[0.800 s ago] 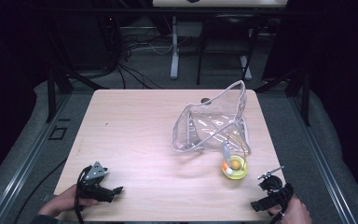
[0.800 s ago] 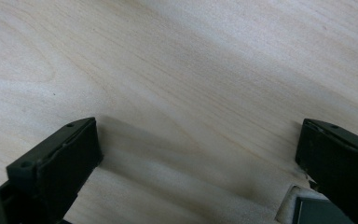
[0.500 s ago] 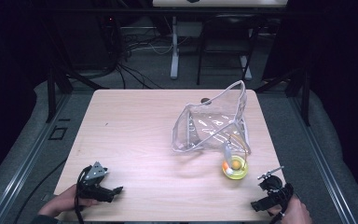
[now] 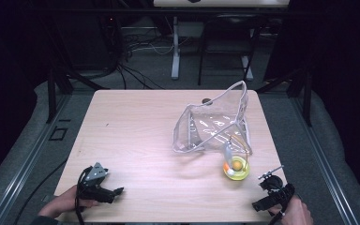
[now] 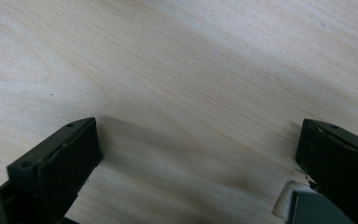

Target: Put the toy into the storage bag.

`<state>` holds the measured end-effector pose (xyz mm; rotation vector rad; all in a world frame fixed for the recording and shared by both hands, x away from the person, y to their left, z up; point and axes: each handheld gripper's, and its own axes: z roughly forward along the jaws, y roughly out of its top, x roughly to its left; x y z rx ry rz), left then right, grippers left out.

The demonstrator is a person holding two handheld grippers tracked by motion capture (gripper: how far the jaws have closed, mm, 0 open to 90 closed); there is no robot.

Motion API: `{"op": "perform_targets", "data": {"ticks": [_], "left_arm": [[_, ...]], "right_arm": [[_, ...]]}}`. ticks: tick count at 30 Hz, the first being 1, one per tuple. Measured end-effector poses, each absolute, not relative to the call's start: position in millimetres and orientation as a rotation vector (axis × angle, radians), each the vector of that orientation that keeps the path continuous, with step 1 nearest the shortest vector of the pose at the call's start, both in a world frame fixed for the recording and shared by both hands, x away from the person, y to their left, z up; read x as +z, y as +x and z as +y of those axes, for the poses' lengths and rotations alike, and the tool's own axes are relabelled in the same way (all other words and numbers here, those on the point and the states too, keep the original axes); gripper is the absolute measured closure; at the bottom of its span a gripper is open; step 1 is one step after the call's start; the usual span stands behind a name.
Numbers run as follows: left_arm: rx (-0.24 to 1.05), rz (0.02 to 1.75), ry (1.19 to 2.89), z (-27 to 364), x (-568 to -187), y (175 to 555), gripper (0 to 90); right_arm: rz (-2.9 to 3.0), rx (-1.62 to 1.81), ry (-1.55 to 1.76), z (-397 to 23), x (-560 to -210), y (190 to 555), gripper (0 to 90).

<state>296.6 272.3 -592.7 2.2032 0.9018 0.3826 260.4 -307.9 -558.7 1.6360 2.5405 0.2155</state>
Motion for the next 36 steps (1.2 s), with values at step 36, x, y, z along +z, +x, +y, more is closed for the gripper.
{"op": "perform_targets", "data": {"ticks": [36], "left_arm": [[0.383,0.902,2.203,272.3,-592.7,296.5,0.0]], "right_arm": [[2.566,0.309,1.547,-272.4,-494.6,277.4,0.0]]}}
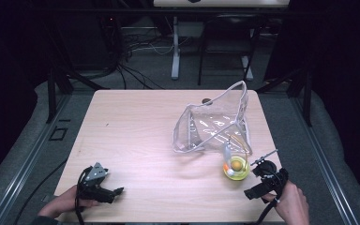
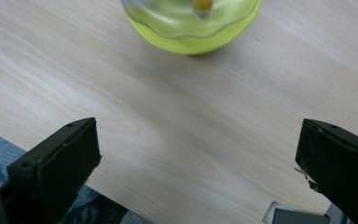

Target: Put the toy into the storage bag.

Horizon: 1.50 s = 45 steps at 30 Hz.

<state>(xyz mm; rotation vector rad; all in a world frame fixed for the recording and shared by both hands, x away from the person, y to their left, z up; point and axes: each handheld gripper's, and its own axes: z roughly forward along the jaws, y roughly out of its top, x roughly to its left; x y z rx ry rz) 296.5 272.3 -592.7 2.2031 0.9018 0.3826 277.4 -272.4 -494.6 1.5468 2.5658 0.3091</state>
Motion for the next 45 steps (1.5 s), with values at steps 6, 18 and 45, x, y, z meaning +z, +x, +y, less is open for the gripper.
{"op": "perform_targets", "data": {"ticks": [6,18,45], "left_arm": [[0.382,0.902,2.203,272.3,-592.7,296.5,0.0],[0.383,0.902,2.203,272.3,-592.7,296.5,0.0],[0.382,0.902,2.203,272.3,-592.7,296.5,0.0]], "right_arm": [[2.582,0.334,1.52,-265.6,-483.6,282.4,0.0],[2.59,0.343,1.464,-258.2,-462.5,295.4,0.0],[2.643,0.295,1.295,-232.7,-402.9,329.4,22.3]]}}
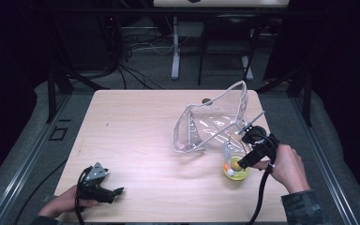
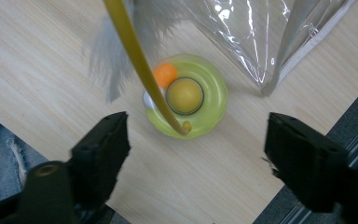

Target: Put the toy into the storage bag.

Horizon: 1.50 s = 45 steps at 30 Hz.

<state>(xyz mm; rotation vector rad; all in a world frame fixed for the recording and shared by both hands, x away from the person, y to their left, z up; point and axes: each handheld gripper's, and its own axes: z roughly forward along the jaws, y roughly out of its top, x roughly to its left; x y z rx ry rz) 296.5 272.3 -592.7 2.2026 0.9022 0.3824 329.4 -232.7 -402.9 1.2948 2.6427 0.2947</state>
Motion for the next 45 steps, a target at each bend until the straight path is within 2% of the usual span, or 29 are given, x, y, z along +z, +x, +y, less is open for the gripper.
{"op": "perform_targets", "data": {"ticks": [2,8,9,11,13,14,16,17,18,19,21,22,26,45], "left_arm": [[0.382,0.902,2.203,272.3,-592.7,296.5,0.0],[0.383,0.902,2.203,272.3,-592.7,296.5,0.0],[0.383,0.902,2.203,272.3,-592.7,296.5,0.0],[0.383,0.902,2.203,272.3,-592.7,296.5,0.0],[0.382,0.902,2.203,272.3,-592.7,296.5,0.0],[0.382,0.902,2.203,272.3,-592.7,296.5,0.0],[0.382,0.902,2.203,272.3,-592.7,296.5,0.0],[0.382,0.902,2.203,272.3,-592.7,296.5,0.0],[0.382,0.902,2.203,272.3,-592.7,296.5,0.0],[0.383,0.901,2.204,272.4,-592.7,296.6,0.0],[0.383,0.902,2.203,272.3,-592.7,296.5,0.0],[0.382,0.902,2.203,272.3,-592.7,296.5,0.0],[0.382,0.902,2.203,272.3,-592.7,296.5,0.0],[0.382,0.902,2.203,272.3,-592.7,296.5,0.0]], "right_arm": [[2.644,0.279,1.271,-228.5,-396.4,331.4,32.4],[2.667,0.27,1.227,-222.9,-390.6,336.0,48.1],[2.667,0.27,1.227,-222.9,-390.6,336.0,48.1],[2.697,0.242,1.211,-221.3,-391.0,340.0,56.7],[2.694,0.241,1.213,-220.9,-391.9,340.7,58.0],[2.702,0.243,1.215,-221.3,-392.1,342.6,65.1],[2.702,0.248,1.227,-221.1,-392.5,342.8,67.0],[2.716,0.247,1.226,-221.6,-392.2,344.1,73.7],[2.716,0.247,1.226,-221.6,-392.2,344.1,73.7],[2.722,0.243,1.221,-221.8,-391.5,344.9,78.4],[2.724,0.247,1.23,-221.9,-391.6,345.1,79.4],[2.713,0.267,1.243,-223.0,-393.0,345.5,83.9],[2.716,0.24,1.252,-224.8,-391.1,347.3,87.4],[2.688,0.325,1.295,-233.8,-371.6,345.0,87.8]]}}
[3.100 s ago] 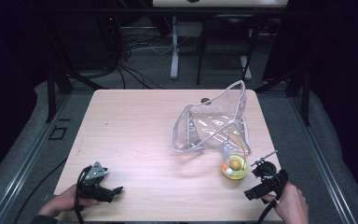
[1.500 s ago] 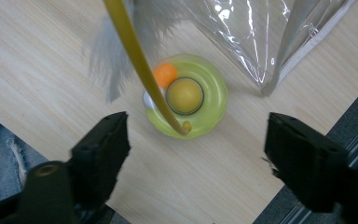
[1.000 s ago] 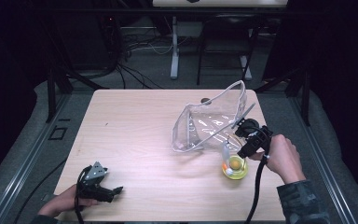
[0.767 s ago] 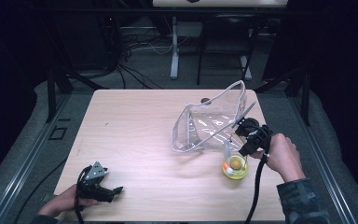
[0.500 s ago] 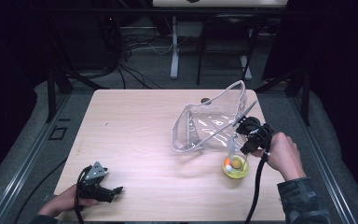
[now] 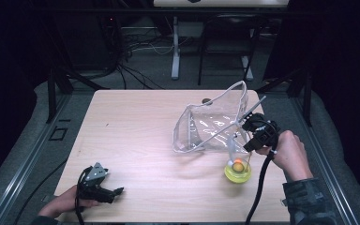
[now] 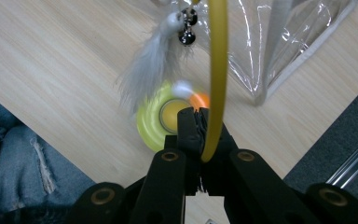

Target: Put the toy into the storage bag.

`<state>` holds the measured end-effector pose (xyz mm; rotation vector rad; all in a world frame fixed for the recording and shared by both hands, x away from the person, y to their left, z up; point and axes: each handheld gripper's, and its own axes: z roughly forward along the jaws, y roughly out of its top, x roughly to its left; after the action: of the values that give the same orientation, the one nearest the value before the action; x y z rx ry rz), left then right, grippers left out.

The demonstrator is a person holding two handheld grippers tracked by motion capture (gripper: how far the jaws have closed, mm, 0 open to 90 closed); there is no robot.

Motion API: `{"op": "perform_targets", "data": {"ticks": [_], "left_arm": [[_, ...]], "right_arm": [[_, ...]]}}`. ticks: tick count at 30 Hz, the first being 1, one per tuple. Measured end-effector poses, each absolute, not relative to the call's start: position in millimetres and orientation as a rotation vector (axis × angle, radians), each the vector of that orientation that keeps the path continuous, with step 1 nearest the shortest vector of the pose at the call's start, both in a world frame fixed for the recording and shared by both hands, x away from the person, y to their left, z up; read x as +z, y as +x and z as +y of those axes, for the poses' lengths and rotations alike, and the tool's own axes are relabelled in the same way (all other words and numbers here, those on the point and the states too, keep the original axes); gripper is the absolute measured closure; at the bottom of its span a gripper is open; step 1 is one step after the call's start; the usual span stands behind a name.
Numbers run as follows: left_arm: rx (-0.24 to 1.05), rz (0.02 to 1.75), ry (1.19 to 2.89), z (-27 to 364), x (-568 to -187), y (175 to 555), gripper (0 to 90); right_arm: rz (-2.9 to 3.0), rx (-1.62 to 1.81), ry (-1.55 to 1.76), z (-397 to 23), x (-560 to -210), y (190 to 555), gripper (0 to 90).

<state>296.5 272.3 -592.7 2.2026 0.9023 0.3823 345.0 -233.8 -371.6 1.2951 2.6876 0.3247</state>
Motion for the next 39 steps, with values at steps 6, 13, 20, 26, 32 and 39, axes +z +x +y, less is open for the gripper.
{"op": "perform_targets", "data": {"ticks": [6,13,20,26,32,39], "left_arm": [[0.383,0.902,2.203,272.3,-592.7,296.5,0.0],[0.382,0.902,2.203,272.3,-592.7,296.5,0.0],[0.382,0.902,2.203,272.3,-592.7,296.5,0.0],[0.382,0.902,2.203,272.3,-592.7,296.5,0.0],[0.382,0.902,2.203,272.3,-592.7,296.5,0.0],[0.382,0.902,2.203,272.3,-592.7,296.5,0.0]], "right_arm": [[2.665,0.325,1.32,-242.9,-364.0,344.2,87.7],[2.641,0.289,1.357,-255.3,-359.5,345.8,87.7],[2.633,0.259,1.382,-268.2,-357.9,346.4,87.7],[2.606,0.259,1.423,-279.7,-357.2,347.7,87.7],[2.557,0.263,1.472,-290.9,-357.7,350.0,87.7],[2.541,0.222,1.502,-304.8,-355.0,355.4,87.7]]}}
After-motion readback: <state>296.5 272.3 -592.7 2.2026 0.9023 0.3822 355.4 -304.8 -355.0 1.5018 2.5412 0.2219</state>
